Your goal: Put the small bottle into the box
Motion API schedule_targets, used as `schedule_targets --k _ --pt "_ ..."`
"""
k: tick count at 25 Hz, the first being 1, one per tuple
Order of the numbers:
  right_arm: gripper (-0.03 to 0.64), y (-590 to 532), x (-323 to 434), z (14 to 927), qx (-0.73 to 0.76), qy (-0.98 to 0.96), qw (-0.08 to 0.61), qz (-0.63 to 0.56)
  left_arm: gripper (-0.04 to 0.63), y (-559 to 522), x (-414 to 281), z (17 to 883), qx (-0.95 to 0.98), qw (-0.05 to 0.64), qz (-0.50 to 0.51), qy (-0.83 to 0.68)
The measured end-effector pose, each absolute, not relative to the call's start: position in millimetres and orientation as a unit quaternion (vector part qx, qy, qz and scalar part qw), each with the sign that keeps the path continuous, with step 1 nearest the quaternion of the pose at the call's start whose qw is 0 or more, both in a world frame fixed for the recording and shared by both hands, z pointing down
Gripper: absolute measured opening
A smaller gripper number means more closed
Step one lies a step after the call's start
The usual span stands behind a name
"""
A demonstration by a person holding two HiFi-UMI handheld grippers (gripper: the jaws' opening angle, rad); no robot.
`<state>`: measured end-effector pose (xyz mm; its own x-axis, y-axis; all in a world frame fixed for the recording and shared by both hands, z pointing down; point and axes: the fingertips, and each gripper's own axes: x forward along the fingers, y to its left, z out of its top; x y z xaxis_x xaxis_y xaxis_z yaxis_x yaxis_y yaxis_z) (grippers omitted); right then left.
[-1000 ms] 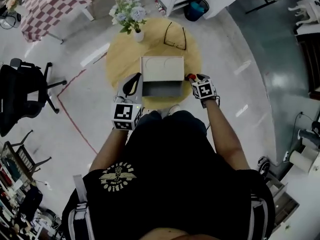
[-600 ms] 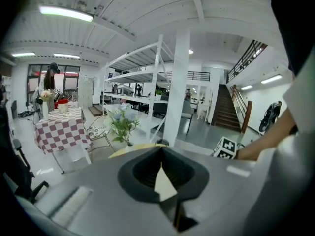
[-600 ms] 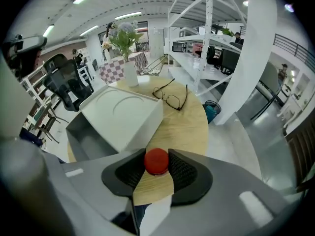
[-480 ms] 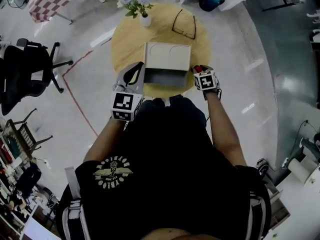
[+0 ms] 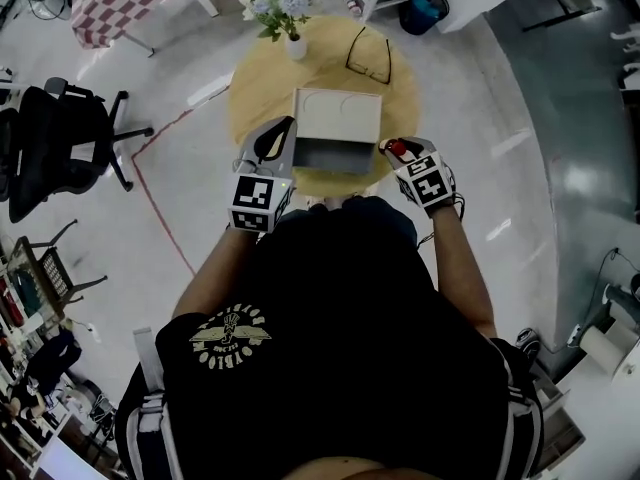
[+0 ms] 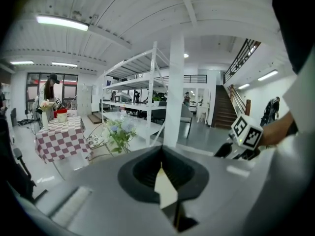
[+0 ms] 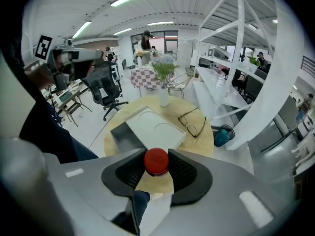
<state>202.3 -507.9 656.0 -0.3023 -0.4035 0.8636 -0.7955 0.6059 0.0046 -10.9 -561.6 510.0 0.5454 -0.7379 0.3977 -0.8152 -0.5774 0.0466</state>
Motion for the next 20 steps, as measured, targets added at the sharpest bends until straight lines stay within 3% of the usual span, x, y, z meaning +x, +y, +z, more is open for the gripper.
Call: schedule_targets --k 11,20 --pt "0.155 -509 119 603 0.293 -0.833 0.445 0.146 0.0 -544 -46 507 0.852 0.114 0.165 -0.484" --pt "0.155 -500 90 686 0.251 -0.828 0.478 0.151 0.0 -536 -63 510 0.841 0.116 0.172 -0.499"
